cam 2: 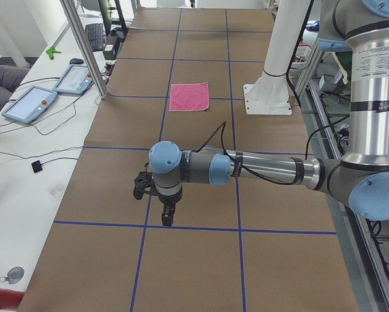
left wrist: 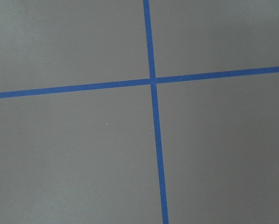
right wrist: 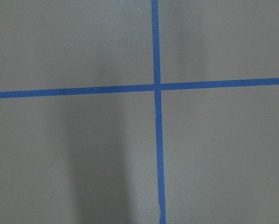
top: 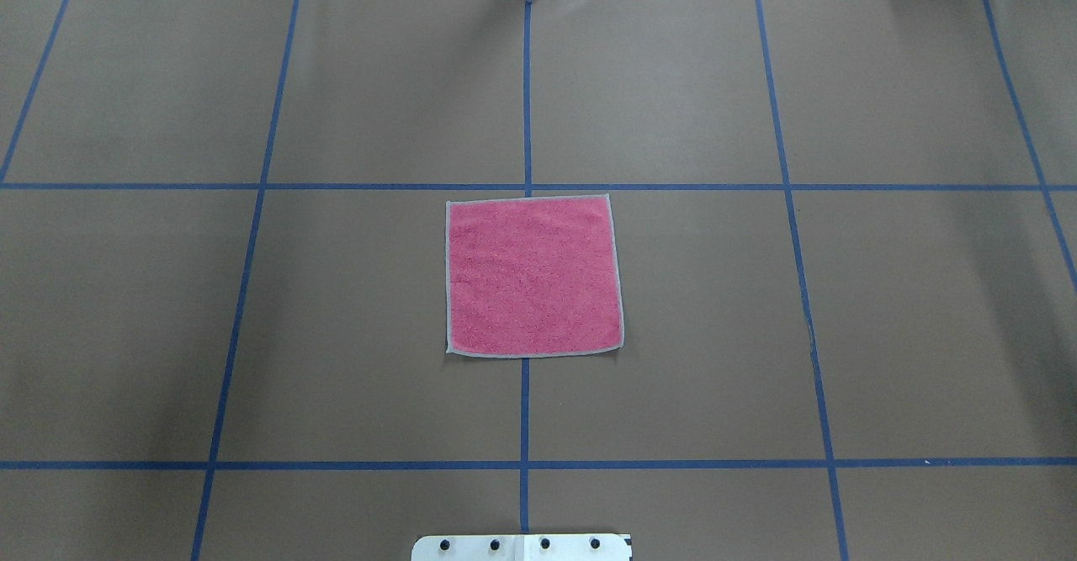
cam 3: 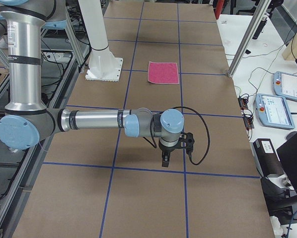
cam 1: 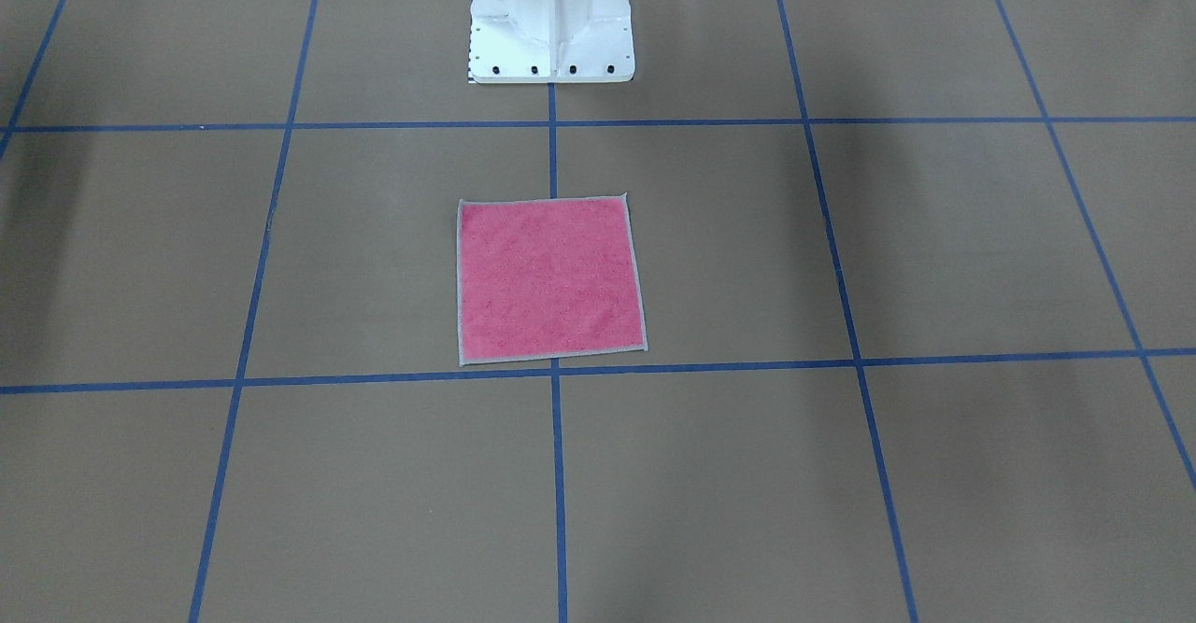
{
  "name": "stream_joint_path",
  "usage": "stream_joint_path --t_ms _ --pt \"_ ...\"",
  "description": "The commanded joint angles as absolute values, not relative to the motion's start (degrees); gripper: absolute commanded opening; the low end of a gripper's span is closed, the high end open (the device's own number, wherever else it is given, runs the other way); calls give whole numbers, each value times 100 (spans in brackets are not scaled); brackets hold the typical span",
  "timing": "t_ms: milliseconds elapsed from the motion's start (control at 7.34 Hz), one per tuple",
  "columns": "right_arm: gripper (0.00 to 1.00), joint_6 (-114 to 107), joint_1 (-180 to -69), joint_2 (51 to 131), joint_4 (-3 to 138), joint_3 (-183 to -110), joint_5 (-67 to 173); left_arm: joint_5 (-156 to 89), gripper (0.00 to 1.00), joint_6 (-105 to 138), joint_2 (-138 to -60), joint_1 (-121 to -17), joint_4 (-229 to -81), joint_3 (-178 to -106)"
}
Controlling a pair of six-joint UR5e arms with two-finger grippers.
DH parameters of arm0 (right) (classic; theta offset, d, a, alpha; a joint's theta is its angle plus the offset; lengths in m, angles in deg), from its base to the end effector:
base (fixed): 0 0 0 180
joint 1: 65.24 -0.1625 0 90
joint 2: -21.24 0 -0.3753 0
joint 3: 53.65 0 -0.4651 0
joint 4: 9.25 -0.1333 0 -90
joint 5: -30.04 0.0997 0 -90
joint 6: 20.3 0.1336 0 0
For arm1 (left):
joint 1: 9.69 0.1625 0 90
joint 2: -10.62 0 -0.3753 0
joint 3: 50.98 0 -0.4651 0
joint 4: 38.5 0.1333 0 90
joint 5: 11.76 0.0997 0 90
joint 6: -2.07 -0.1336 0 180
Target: Fold towel twice with both arms
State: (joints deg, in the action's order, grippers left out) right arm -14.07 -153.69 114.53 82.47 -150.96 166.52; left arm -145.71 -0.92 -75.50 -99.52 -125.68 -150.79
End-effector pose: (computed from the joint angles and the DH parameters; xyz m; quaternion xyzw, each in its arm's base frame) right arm 0.0216 -0.5465 0.5925 -0.0084 -0.3948 0.0296 0.9182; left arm -0.0390 -0.5421 0.5795 0.0344 0.3733 0.0357 0.9264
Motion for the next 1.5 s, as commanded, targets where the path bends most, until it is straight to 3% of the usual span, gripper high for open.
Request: stream_joint_path --t_ms 0,545,953,1362 --pt "99 -1388 -15375 11467 8251 -15129 16653 -14562 100 -92 -7542 -9952 -12568 -15073" --pt "99 -1371 -15375 11397 8251 -15138 16653 -14623 100 -84 -7647 -9934 -12656 -15152" --pt "99 -1292 -15218 10739 8321 -15016 16662 -14835 100 248 -8611 -9663 -12586 -15108" --pt "99 -609 -15041 10351 8164 -14674 16871 -14905 100 1458 -9333 -8698 -12682 -15335"
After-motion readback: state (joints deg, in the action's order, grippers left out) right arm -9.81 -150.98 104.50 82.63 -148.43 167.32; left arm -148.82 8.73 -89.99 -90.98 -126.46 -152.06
